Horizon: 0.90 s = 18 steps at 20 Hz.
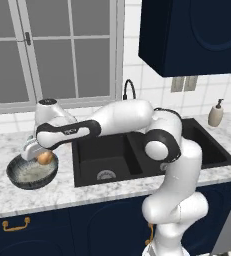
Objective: Pick the squash from the sink and place it in the bowl. Then pick the bowl and place it in the microwave. Then close the microwave door and press the start button.
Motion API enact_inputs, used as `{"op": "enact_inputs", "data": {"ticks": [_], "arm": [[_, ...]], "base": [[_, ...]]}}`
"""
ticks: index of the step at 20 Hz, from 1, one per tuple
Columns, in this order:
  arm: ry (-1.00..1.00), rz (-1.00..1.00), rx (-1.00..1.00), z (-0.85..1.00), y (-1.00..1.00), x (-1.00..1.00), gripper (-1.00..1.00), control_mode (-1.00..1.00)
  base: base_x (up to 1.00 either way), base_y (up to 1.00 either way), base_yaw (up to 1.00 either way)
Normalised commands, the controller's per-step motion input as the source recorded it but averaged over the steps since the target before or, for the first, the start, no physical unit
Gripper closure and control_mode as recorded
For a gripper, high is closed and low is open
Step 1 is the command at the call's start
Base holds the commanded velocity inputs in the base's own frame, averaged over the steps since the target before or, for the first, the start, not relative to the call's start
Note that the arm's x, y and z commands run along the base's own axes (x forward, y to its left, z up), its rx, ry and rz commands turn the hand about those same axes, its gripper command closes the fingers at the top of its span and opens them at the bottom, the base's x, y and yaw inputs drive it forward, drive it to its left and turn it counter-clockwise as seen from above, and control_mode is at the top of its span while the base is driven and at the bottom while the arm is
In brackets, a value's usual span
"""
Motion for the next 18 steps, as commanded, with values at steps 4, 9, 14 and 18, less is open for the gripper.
{"op": "enact_inputs", "data": {"ticks": [4, 9, 14, 18], "arm": [[0.08, -0.04, -0.13, -0.11, 0.25, 0.11, 1.00, -1.00], [0.09, -0.01, -0.09, -0.19, 0.10, 0.15, 1.00, -1.00], [0.04, 0.00, -0.06, -0.40, 0.03, 0.26, 1.00, -1.00], [0.06, 0.00, -0.03, -0.48, 0.06, 0.25, 1.00, -1.00]], "base": [[0.00, 0.00, 0.00], [0.00, 0.00, 0.00], [0.00, 0.00, 0.00], [0.00, 0.00, 0.00]]}}
